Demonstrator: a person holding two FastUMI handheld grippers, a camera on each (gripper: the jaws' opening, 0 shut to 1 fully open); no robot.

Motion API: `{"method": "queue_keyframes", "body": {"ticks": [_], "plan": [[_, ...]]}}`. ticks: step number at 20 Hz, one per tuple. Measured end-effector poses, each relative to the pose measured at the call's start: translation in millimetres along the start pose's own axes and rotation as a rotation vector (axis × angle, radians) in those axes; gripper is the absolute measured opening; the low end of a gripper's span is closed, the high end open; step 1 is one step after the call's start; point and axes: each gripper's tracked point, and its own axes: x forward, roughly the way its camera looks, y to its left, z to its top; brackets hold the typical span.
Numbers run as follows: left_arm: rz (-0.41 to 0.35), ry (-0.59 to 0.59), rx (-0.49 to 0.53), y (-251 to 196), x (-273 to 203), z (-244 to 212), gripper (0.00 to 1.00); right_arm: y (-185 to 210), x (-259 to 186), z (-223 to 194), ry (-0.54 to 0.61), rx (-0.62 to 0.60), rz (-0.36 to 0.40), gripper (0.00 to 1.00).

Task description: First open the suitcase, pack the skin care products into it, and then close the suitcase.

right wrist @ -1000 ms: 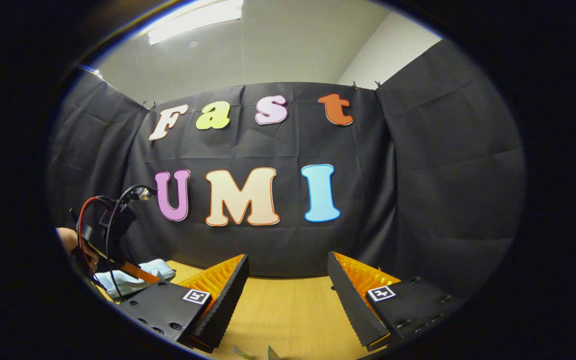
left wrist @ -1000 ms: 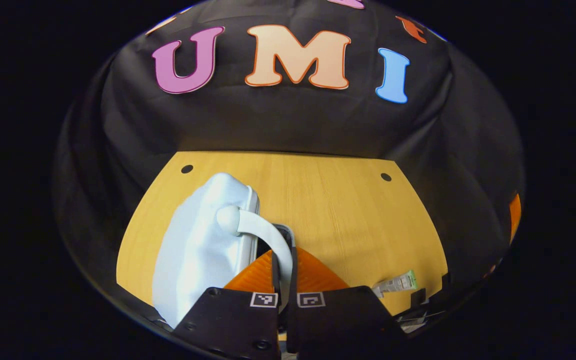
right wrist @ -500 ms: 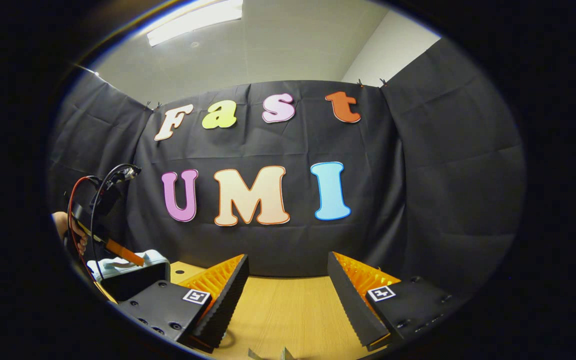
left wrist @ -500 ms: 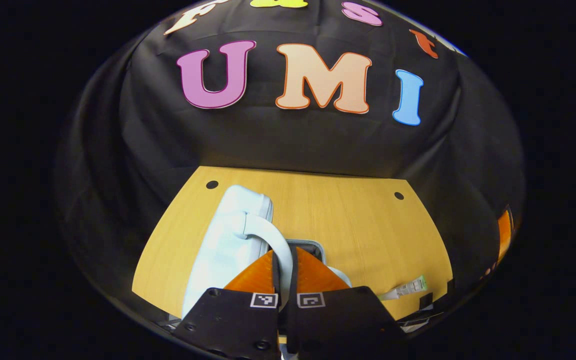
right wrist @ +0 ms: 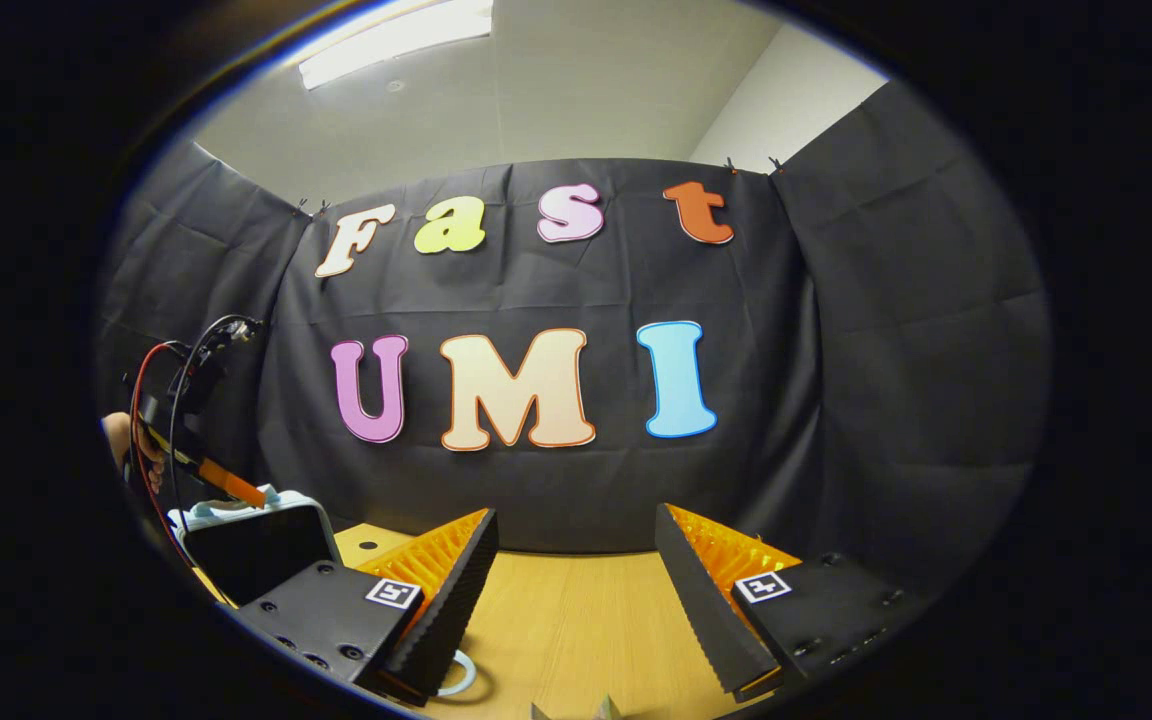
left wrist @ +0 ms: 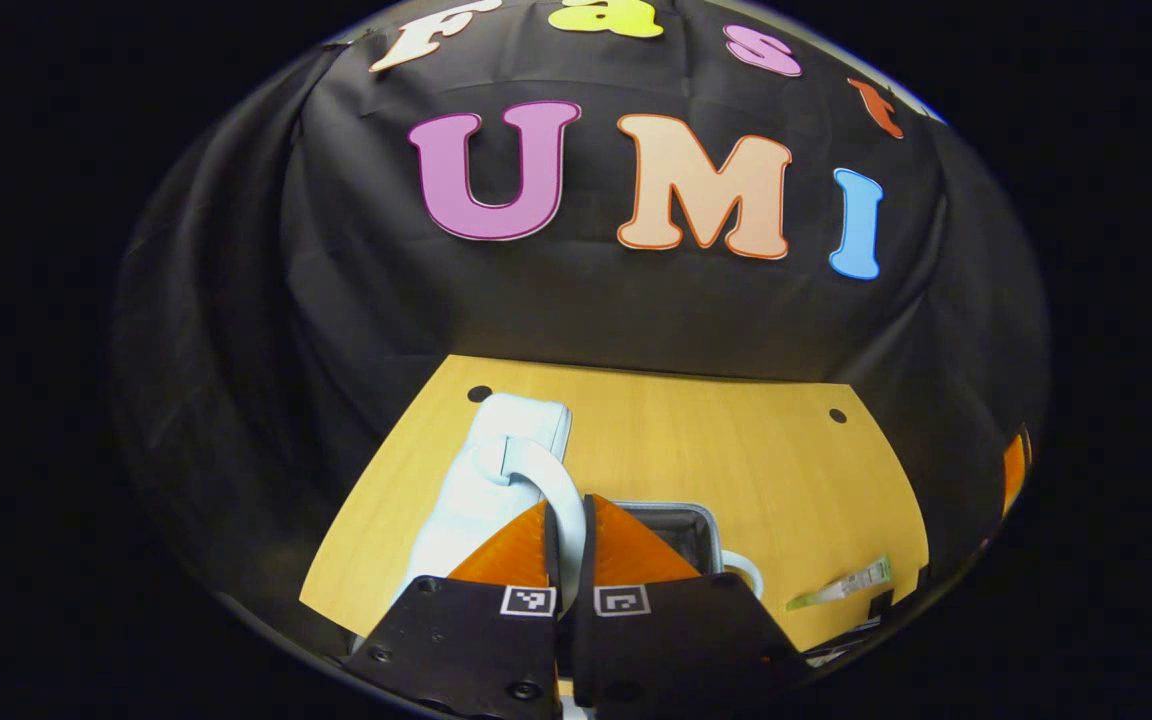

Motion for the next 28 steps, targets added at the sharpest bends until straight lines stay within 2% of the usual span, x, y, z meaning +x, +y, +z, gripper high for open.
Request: {"method": "queue_keyframes", "body": {"ticks": [8, 13, 20, 28], "plan": [[0.052, -0.018, -0.008, 82.5, 9.0, 0.9, 0.00, 41.2, -1.0, -5.5, -0.020, -0.004, -0.035, 0.98], [0.038, -0.021, -0.046, 123.8, 18.5, -1.8, 0.00, 67.6, -3.3, -11.8, -0.015, -0.017, -0.060, 0.98], [0.071, -0.032, -0.092, 185.1, 35.6, -11.2, 0.00, 104.9, -3.2, -9.7, -0.017, -0.063, -0.037, 0.98], [0.139, 0.042, -0.160, 236.4, 57.8, -47.9, 0.00, 121.9, 0.0, -13.2, -0.006, -0.077, -0.035, 0.98]]}}
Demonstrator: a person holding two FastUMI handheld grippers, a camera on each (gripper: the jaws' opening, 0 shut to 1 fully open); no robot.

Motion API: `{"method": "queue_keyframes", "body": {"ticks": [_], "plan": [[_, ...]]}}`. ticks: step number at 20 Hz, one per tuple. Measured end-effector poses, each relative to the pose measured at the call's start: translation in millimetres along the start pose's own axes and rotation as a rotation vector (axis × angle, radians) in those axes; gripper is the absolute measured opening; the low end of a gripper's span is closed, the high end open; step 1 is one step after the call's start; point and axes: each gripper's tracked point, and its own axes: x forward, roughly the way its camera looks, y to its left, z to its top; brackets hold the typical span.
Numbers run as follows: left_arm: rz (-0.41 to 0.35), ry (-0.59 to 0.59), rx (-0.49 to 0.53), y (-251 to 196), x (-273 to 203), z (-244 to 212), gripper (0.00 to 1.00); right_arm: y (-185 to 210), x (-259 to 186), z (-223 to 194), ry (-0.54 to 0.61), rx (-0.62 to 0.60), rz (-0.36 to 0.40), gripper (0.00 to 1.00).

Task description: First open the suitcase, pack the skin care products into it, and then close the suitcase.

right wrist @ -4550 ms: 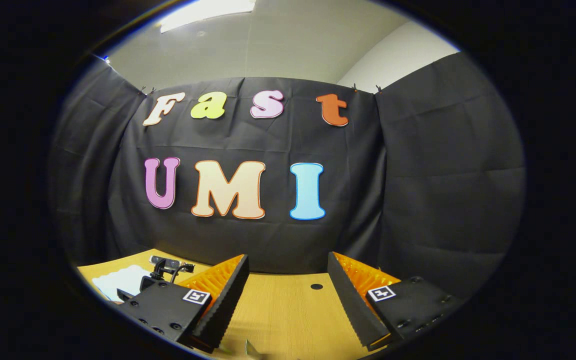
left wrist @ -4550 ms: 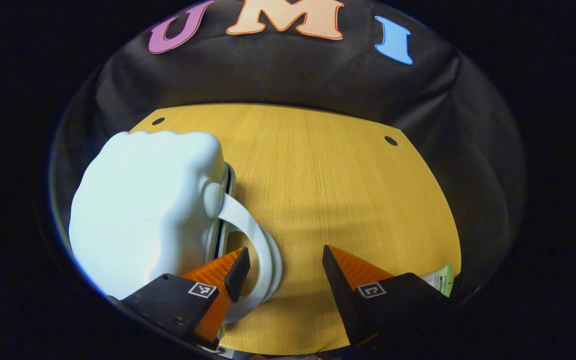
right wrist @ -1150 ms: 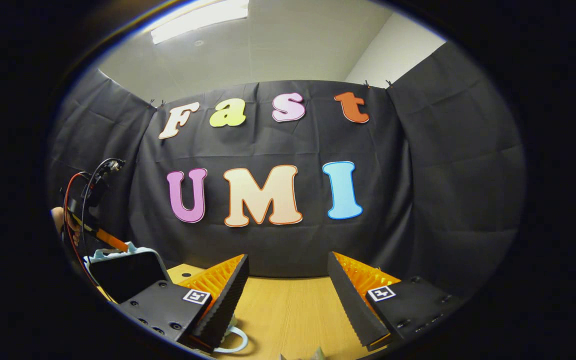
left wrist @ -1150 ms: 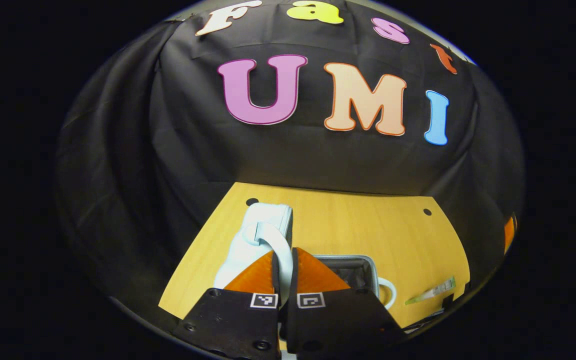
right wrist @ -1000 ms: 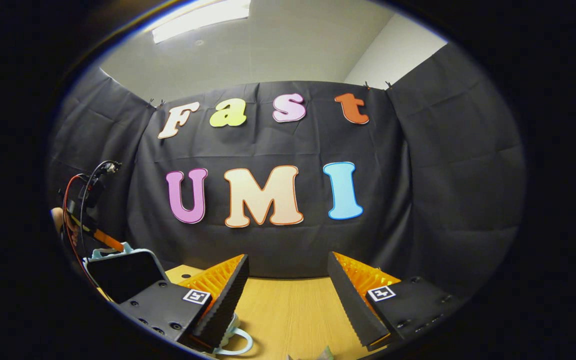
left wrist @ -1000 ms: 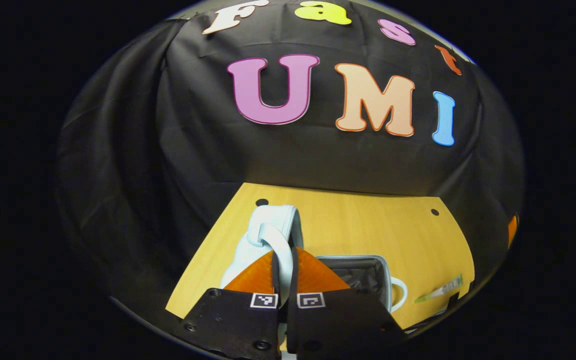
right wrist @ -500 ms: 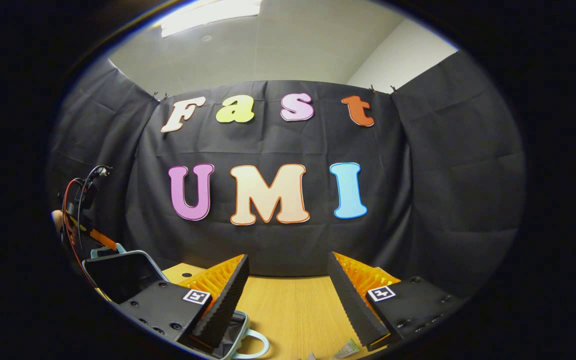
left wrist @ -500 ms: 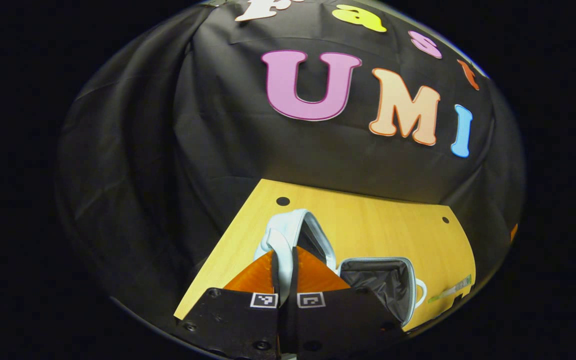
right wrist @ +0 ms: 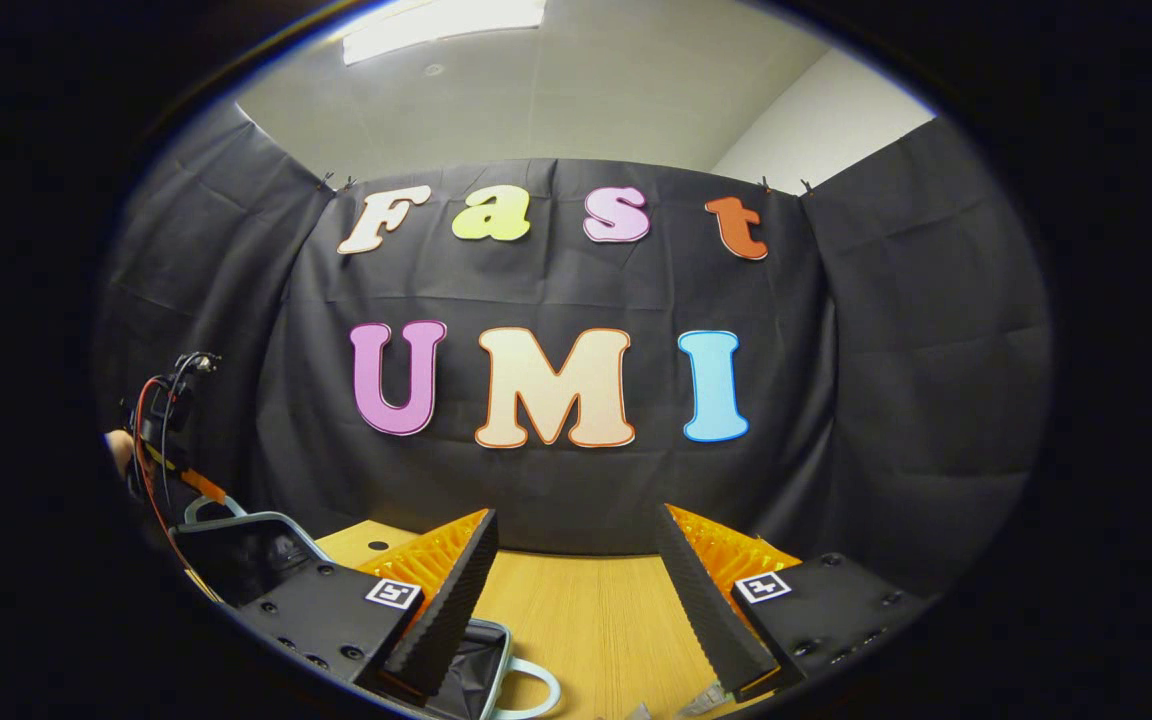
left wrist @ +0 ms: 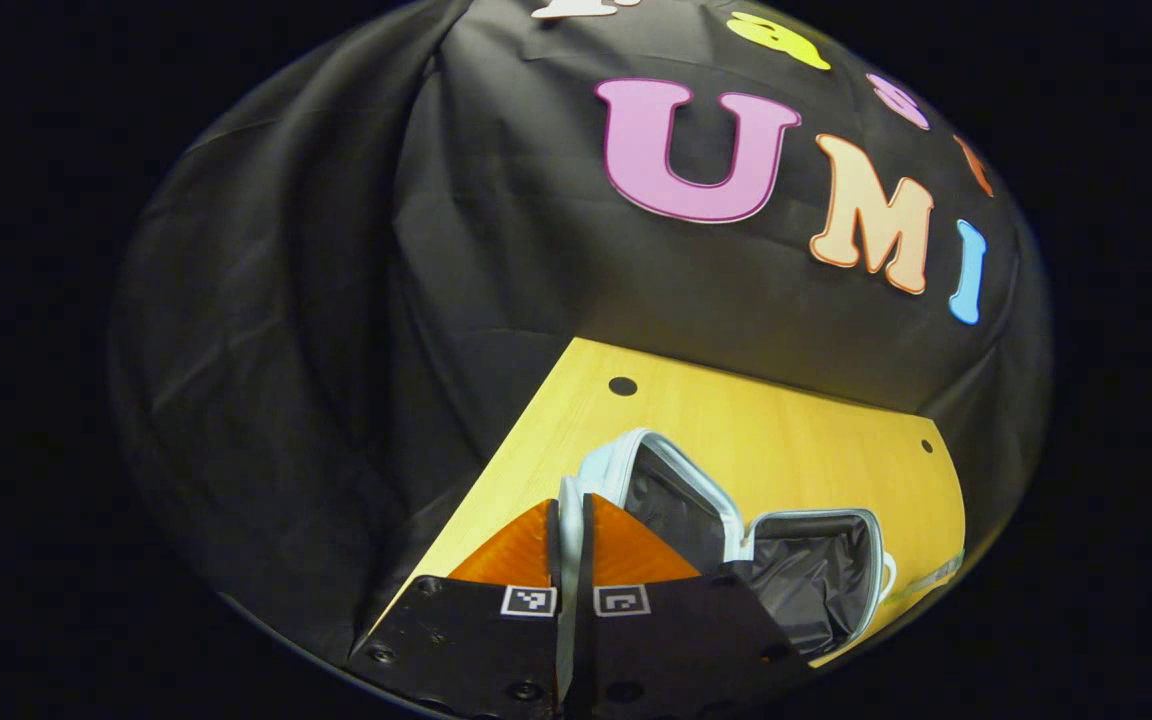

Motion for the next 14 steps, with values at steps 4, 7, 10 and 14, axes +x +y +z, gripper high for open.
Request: {"method": "queue_keyframes", "body": {"ticks": [4, 7, 10, 14], "plan": [[0.054, 0.052, -0.036, 24.4, 18.7, -25.1, 0.00, 5.3, 2.1, -2.7, 0.009, 0.002, 0.004, 0.98], [0.098, 0.076, -0.056, 45.1, 33.7, -42.1, 0.00, 6.1, 3.1, -3.7, 0.012, -0.005, 0.006, 0.98], [0.130, 0.088, -0.073, 56.7, 40.4, -58.7, 0.00, 4.5, 3.5, -6.1, 0.022, -0.004, 0.008, 0.96], [0.205, 0.042, -0.030, 74.0, 43.1, -64.3, 0.08, -2.5, 0.8, -1.0, 0.011, -0.006, 0.004, 0.98]]}}
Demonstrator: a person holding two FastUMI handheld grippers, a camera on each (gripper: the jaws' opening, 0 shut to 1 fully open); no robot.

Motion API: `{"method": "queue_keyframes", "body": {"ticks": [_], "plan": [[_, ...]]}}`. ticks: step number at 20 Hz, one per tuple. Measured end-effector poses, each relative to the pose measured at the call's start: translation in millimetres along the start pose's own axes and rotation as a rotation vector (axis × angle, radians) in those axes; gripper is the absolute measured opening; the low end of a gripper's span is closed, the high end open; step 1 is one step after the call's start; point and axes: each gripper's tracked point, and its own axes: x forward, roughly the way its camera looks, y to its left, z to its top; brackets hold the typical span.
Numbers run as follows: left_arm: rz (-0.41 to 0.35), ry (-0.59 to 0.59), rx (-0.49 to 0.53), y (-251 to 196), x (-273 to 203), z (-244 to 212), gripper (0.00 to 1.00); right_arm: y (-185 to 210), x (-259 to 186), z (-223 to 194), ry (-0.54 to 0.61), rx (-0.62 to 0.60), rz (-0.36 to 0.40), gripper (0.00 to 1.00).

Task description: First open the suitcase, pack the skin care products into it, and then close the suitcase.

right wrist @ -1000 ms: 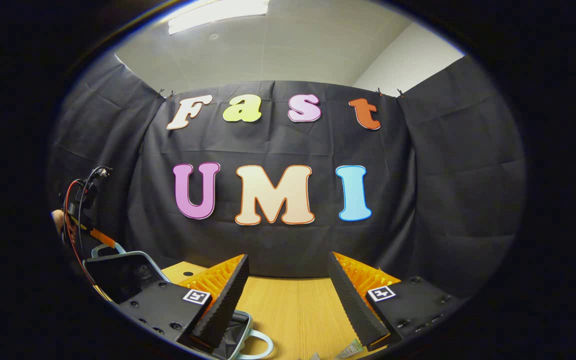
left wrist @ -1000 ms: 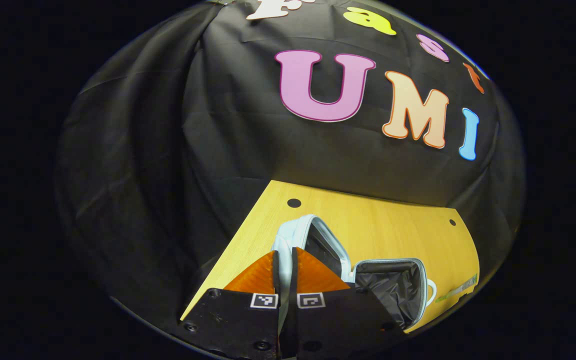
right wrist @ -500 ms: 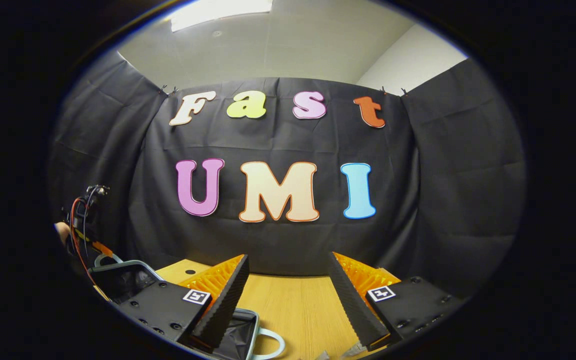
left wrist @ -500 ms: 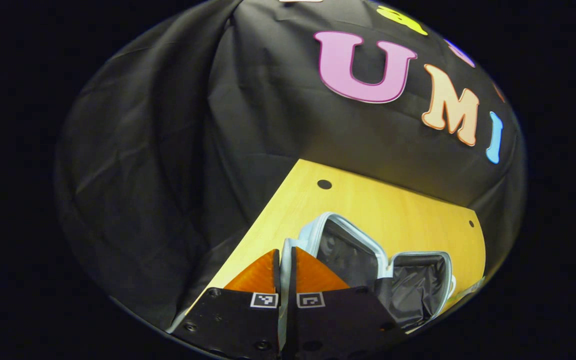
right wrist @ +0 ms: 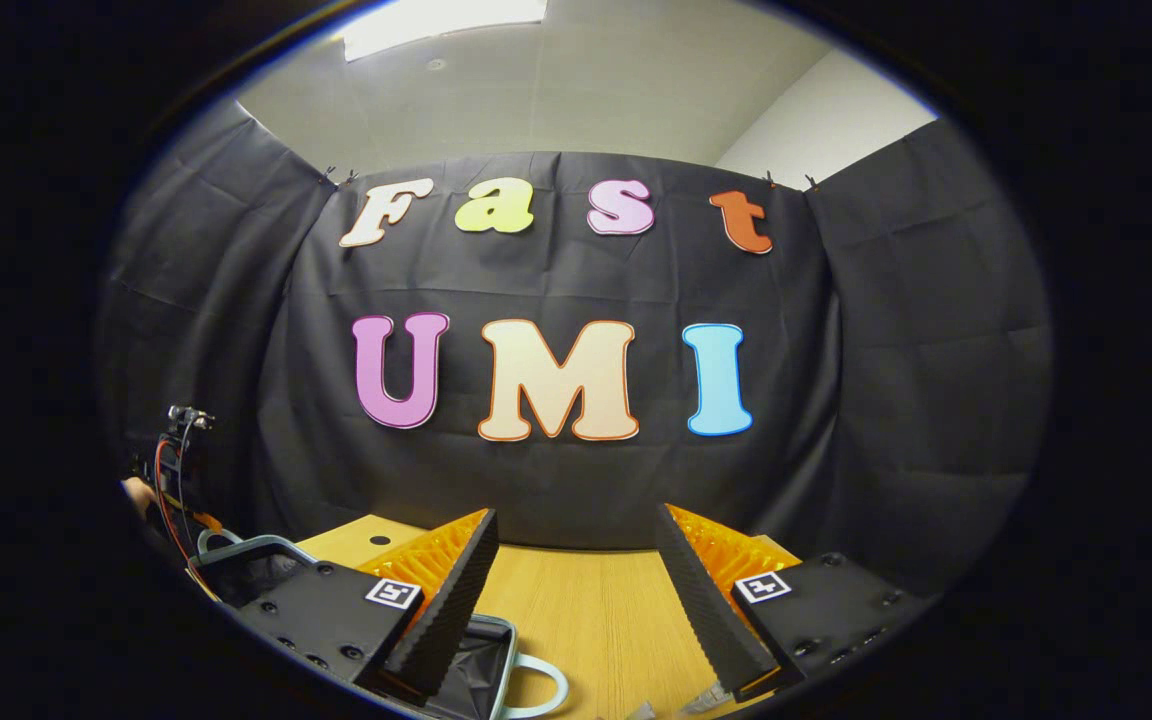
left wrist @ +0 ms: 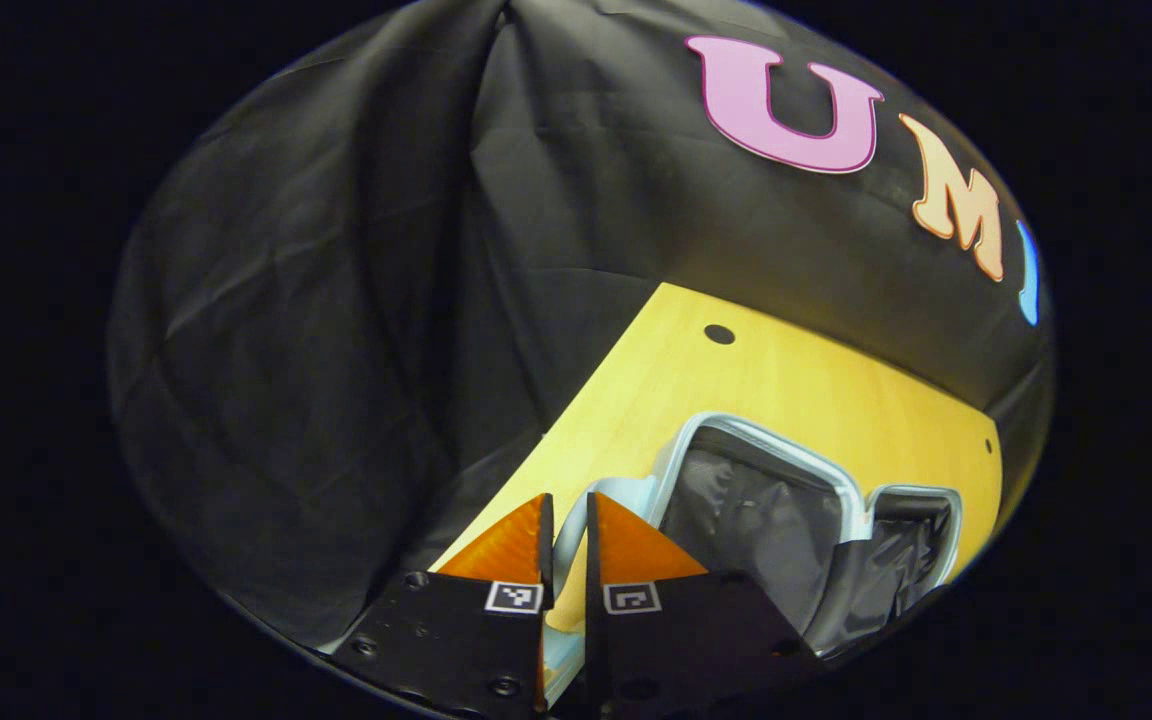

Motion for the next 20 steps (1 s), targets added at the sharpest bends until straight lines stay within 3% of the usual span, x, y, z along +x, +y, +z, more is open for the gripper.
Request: {"method": "queue_keyframes", "body": {"ticks": [2, 5, 12, 20], "plan": [[-0.029, -0.024, -0.016, -12.5, -5.7, 5.1, 0.41, -3.6, -0.6, 1.9, -0.007, -0.001, 0.001, 0.98], [-0.007, -0.119, -0.028, -21.1, -26.1, 20.9, 0.92, -12.2, -0.8, 1.8, -0.013, 0.001, 0.009, 0.98], [-0.028, -0.500, -0.126, -73.9, -130.1, 80.7, 0.93, -53.0, -0.4, 12.0, -0.044, 0.022, 0.037, 0.99], [-0.113, -0.673, -0.153, -116.9, -259.6, 89.5, 0.94, -104.5, 2.1, 21.4, -0.069, 0.037, 0.081, 0.99]]}}
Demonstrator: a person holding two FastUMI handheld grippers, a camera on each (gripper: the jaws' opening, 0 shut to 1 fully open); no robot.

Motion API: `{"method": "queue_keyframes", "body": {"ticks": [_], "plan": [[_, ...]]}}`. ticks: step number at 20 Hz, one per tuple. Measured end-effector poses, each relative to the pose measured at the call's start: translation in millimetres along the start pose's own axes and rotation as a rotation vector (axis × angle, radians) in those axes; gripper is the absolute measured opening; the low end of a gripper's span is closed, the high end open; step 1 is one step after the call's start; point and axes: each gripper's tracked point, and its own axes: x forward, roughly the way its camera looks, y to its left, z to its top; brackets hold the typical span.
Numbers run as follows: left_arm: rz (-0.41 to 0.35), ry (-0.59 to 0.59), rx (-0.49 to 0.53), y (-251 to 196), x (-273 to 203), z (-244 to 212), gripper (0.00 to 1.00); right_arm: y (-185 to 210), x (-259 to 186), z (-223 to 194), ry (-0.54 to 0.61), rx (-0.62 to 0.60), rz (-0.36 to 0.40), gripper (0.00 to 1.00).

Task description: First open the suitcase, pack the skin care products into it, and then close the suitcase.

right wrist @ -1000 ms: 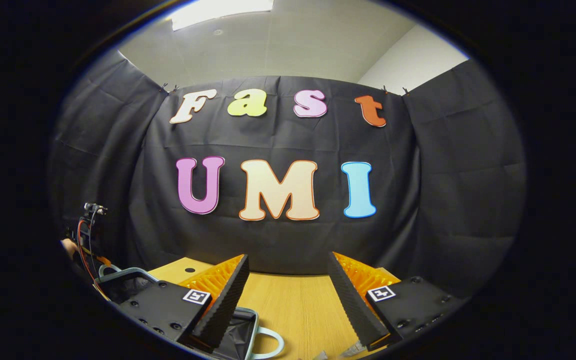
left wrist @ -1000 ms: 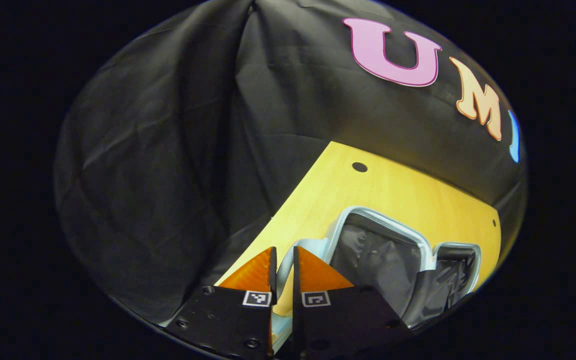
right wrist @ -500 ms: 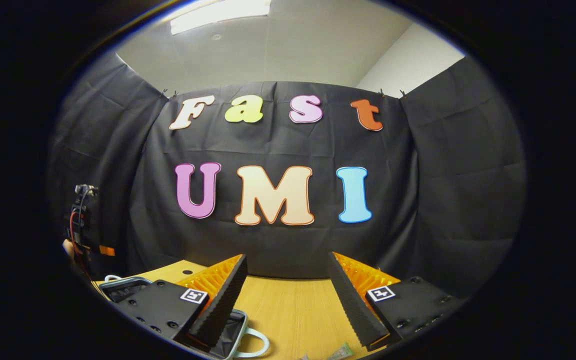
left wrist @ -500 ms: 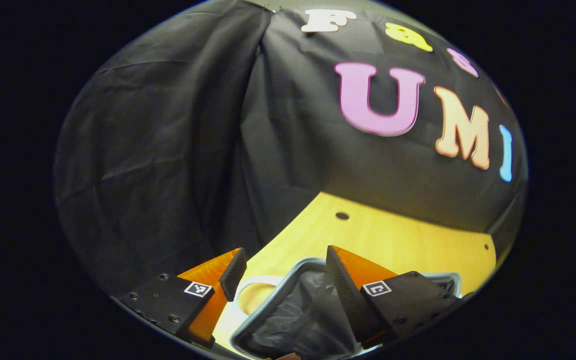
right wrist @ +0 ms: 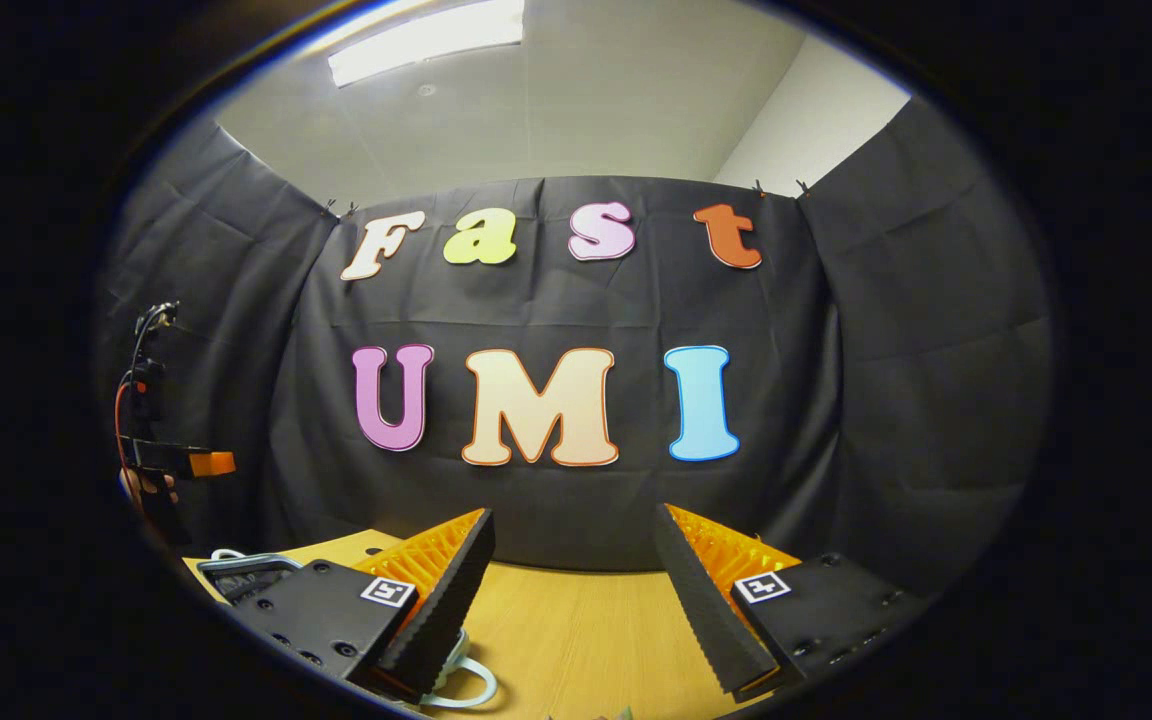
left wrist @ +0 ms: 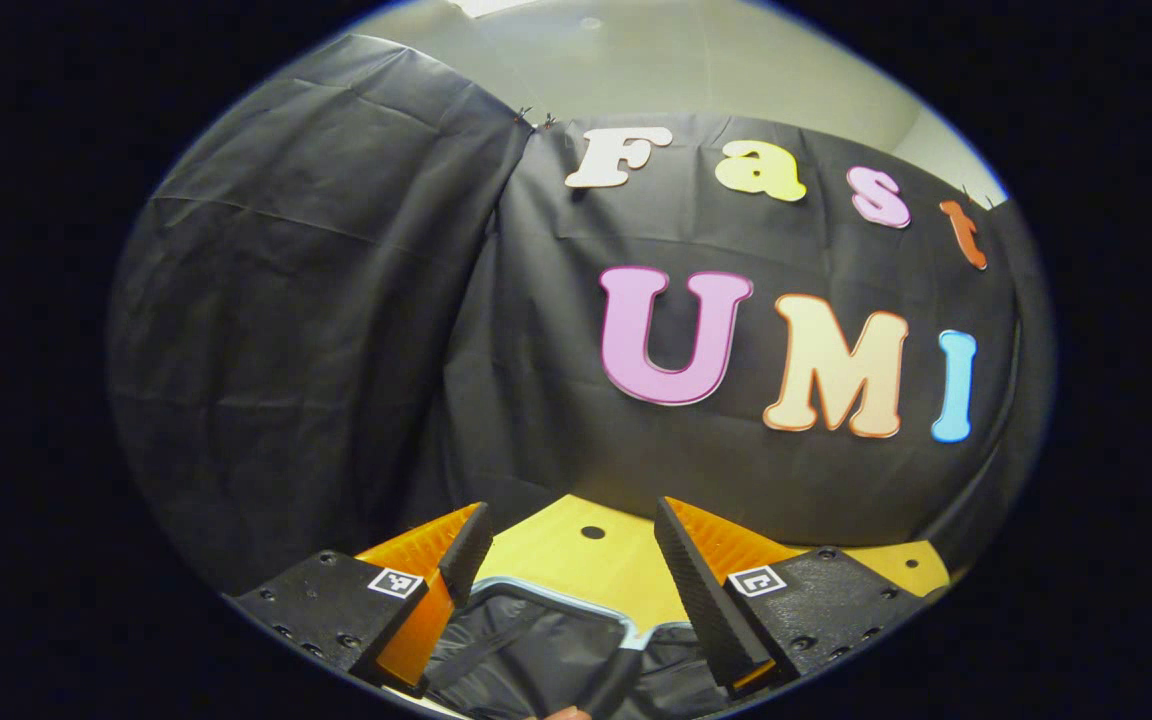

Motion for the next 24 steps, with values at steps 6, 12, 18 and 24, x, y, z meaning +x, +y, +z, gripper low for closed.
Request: {"method": "queue_keyframes", "body": {"ticks": [6, 12, 18, 24], "plan": [[-0.068, -0.036, 0.054, -77.8, -23.6, 1.9, 0.94, -34.6, -8.6, -0.3, -0.002, 0.006, 0.014, 0.99], [-0.157, -0.018, 0.064, -147.8, -59.0, -14.2, 0.94, -60.1, -20.4, -10.0, 0.004, 0.012, 0.040, 0.99], [-0.238, 0.028, 0.078, -206.6, -92.0, -43.6, 0.94, -83.3, -33.1, -16.6, 0.007, 0.003, 0.056, 0.99], [-0.340, 0.106, 0.115, -259.0, -122.9, -88.2, 0.94, -98.5, -42.9, -19.5, 0.012, -0.008, 0.068, 0.99]]}}
